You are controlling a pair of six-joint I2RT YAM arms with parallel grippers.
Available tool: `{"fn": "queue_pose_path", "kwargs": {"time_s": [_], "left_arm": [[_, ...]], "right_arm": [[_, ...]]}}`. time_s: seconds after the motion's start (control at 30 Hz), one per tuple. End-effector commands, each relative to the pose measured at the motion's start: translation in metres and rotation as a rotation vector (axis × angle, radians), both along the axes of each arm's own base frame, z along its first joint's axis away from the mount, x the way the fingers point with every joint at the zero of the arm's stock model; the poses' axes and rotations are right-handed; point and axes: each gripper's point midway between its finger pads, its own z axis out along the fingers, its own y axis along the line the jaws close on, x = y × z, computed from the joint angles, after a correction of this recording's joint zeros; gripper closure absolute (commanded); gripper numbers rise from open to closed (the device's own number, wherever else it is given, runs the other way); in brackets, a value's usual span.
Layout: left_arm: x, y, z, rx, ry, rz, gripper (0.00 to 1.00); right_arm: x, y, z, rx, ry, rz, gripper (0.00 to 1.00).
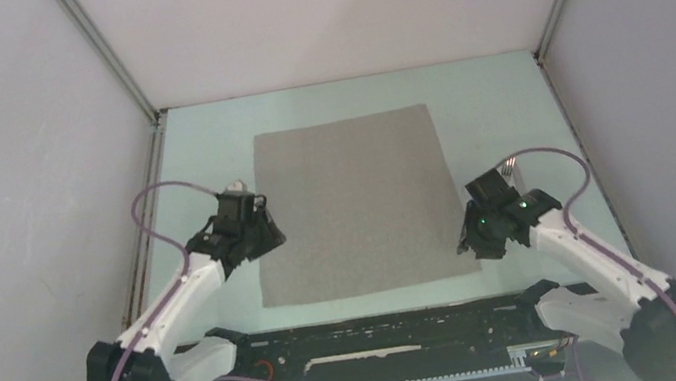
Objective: Fold the napkin into a case and place the utensils inside
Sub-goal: Pick up the flattened napkin from the center of the board.
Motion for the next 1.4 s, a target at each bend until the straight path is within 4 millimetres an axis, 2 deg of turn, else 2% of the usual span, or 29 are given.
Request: {"fn": "queue_pose_path", "kwargs": {"time_s": [0.0,0.07,0.17,0.27,0.47,0.53,0.8,0.9,1.13,1.27,1.37], "left_arm": [[-0.027,0.013,-0.008,0.001,-0.01,0.088,0.49],[-0.041,0.023,-0.02,0.022,0.017,0.133,0.5],[-0.05,0.032,-0.023,0.03,0.024,0.193,0.5],[-0.053,0.042,-0.021,0.041,0.017,0.262,0.5],[-0.055,0.045,-0.022,0.034,0.019,0.306,0.54],[-0.056,0.049,-0.022,0.051,0.02,0.315,0.54],[-0.061,0.06,-0.011,0.094,0.016,0.335,0.53],[-0.062,0.062,-0.01,0.102,0.012,0.34,0.53],[-0.069,0.076,-0.008,0.174,0.047,0.384,0.55],[-0.072,0.076,-0.01,0.174,0.068,0.395,0.54],[-0.075,0.077,-0.014,0.174,0.069,0.406,0.53]], "right_arm": [[-0.008,-0.007,-0.004,0.107,-0.035,-0.166,0.49],[-0.013,-0.016,-0.013,0.096,-0.029,-0.198,0.47],[-0.014,-0.024,-0.022,0.079,-0.005,-0.234,0.46],[-0.011,-0.032,-0.031,0.025,0.006,-0.247,0.46],[-0.003,-0.026,-0.044,-0.024,0.018,-0.215,0.49],[-0.005,-0.03,-0.049,-0.066,0.038,-0.217,0.5],[-0.015,-0.032,-0.049,-0.109,0.066,-0.222,0.5],[-0.014,-0.032,-0.05,-0.118,0.06,-0.221,0.5],[-0.015,-0.032,-0.057,-0.152,0.087,-0.232,0.56],[-0.014,-0.033,-0.063,-0.184,0.111,-0.232,0.64],[-0.009,-0.032,-0.06,-0.194,0.099,-0.235,0.74]]}}
